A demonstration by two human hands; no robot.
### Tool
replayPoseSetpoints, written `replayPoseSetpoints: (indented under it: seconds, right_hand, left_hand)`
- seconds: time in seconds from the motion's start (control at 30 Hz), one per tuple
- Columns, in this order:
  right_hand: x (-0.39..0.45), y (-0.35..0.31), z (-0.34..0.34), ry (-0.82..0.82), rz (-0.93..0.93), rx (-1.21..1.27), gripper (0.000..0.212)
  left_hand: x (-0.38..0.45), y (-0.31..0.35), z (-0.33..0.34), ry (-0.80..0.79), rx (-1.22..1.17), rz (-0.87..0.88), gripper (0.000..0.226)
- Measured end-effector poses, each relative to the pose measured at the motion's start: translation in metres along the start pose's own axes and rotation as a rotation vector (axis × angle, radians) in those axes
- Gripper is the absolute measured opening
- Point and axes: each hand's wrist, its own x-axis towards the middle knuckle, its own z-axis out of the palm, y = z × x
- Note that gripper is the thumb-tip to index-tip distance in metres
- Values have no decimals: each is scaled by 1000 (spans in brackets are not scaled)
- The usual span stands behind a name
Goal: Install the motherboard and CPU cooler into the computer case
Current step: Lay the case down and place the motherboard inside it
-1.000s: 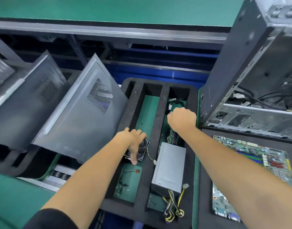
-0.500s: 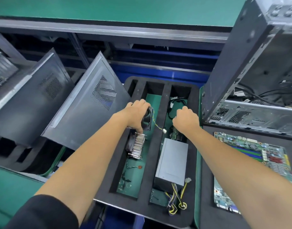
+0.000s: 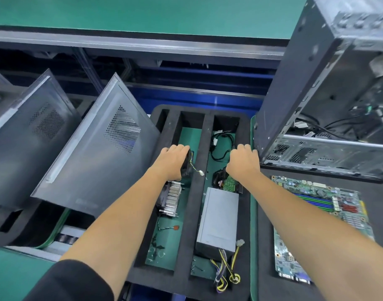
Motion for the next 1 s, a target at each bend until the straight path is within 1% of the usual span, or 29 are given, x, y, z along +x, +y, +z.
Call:
replayPoseSetpoints:
  seconds: [0.07, 0.1, 0.13, 0.17, 0.23, 0.27, 0.3, 0.33, 0.4, 0.43, 0.47, 0.5, 0.57, 0.67, 0.77, 0.87, 1.0]
  right_hand:
    - [1, 1, -1, -11, -5, 7, 25]
    - [1, 1, -2, -13, -8, 12, 24]
    - [2, 1, -3, -15, -11, 16, 23]
    - [3, 0, -3, -21, -14, 18, 23]
    - [3, -2, -4, -37, -22, 19, 21]
    - [3, -4, -3, -44, -28, 19, 20]
    - [3, -6, -3, -50, -34, 19, 20]
    - [3, -9, -2, -54, -43, 18, 19]
    - [2, -12, -1, -61, -56, 19, 19]
    - [2, -14, 0, -62, -59, 20, 19]
    - [2, -15, 0, -60, -60, 23, 18]
    - [2, -16, 1, -56, -63, 29, 17]
    - [1, -17, 1, -59, -68, 41, 13]
    - [-1, -17, 0, -62, -73, 49, 4]
    - [-4, -15, -1, -68, -85, 48, 5]
    - [-7, -14, -5, -60, -99, 56, 4]
    - [-10, -18, -16, -29, -115, 107, 6]
  left_hand:
    - [0, -1, 4, -3, -27, -34, 101]
    - [0, -3, 6, -5, -64, -60, 101]
    - [-1, -5, 6, -10, -81, -72, 94]
    - [-2, -9, 6, -21, -60, -61, 82]
    - [-7, -13, 6, -69, 27, 14, 60]
    - [-10, -14, 7, -113, 48, 64, 58]
    - [-14, -14, 9, -177, 47, 108, 63]
    - [-19, -13, 12, -260, 54, 135, 75]
    - [-29, -7, 21, -423, 193, 192, 111]
    - [-34, -3, 27, -475, 275, 215, 127]
    - [-39, 1, 33, -503, 320, 226, 138]
    - [-44, 4, 39, -509, 332, 225, 144]
    - [-50, 7, 47, -459, 329, 224, 146]
    - [-54, 6, 54, -326, 372, 257, 132]
    - [-52, 5, 52, -305, 289, 222, 122]
    - [-43, 3, 31, -267, 153, 174, 121]
    - [-25, -3, -23, -114, 79, 138, 121]
